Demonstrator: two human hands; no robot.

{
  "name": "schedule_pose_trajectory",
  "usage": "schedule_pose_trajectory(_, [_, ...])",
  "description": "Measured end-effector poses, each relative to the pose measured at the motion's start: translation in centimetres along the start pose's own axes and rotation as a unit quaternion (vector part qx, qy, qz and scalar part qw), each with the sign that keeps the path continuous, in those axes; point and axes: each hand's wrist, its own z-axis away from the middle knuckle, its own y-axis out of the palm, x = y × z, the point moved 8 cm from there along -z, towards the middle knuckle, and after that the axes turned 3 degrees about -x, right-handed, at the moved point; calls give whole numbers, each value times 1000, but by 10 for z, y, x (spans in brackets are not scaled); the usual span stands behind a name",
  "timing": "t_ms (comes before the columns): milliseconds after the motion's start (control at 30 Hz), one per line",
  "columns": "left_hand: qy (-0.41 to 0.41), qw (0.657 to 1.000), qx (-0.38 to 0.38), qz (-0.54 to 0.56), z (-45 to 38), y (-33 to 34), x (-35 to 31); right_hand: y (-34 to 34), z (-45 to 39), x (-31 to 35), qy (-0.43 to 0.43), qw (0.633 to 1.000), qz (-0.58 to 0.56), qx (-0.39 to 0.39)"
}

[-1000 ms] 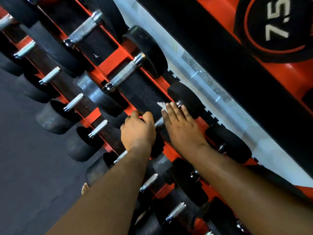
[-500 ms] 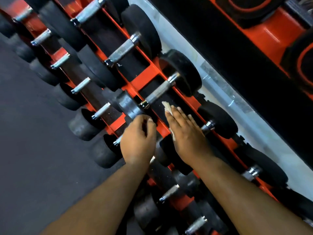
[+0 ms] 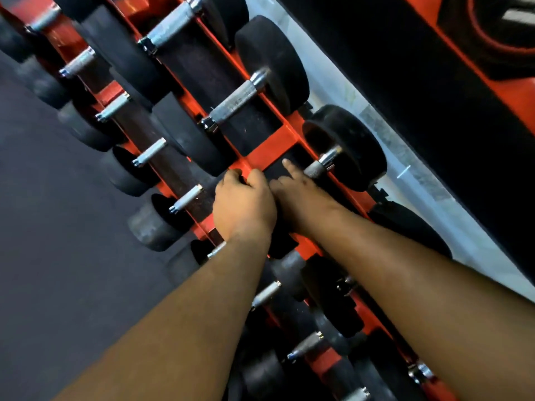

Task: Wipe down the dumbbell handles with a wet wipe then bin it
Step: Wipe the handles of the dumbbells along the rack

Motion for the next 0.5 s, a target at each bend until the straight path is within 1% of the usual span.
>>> schedule_pose_trajectory(33, [4, 1000, -3, 3, 0, 0, -1, 0, -9, -1, 1, 999, -11, 39])
schedule_pose_trajectory(67, [7, 1000, -5, 7, 0, 0, -2, -3, -11, -1, 4, 998, -17, 58])
schedule_pose_trajectory(100, [7, 1000, -10, 10, 1, -1, -2, -3, -10, 0, 10, 998, -14, 55])
schedule_pose_trajectory(133, [10, 1000, -14, 10, 1, -2, -3, -3, -4, -2, 26, 999, 4, 27])
schedule_pose_trajectory(200, [15, 1000, -18, 5, 3, -2, -5, -2, 22, -5, 70, 994, 36, -76])
schedule_pose_trajectory(233, [17, 1000, -18, 5, 5, -2, -5, 3, 38, -3, 76, 990, 52, -104])
schedule_pose_trajectory(300, [11, 1000, -22, 6, 5, -3, -5, 18, 51, 1, 60, 992, 68, -88])
schedule_pose_trajectory(367, [10, 1000, -24, -3, 4, -2, -4, 19, 41, 2, 43, 992, 94, -71])
schedule_pose_trajectory(400, [13, 1000, -25, -5, 5, -2, -5, 15, 29, 1, 41, 994, 88, -47])
schedule_pose_trajectory(467, [21, 999, -29, -7, 5, -2, -7, 12, 4, -2, 29, 999, 16, 1])
schedule_pose_trajectory(500, [21, 999, -30, -9, 4, -2, -8, 10, -6, -3, 18, 1000, 3, 5])
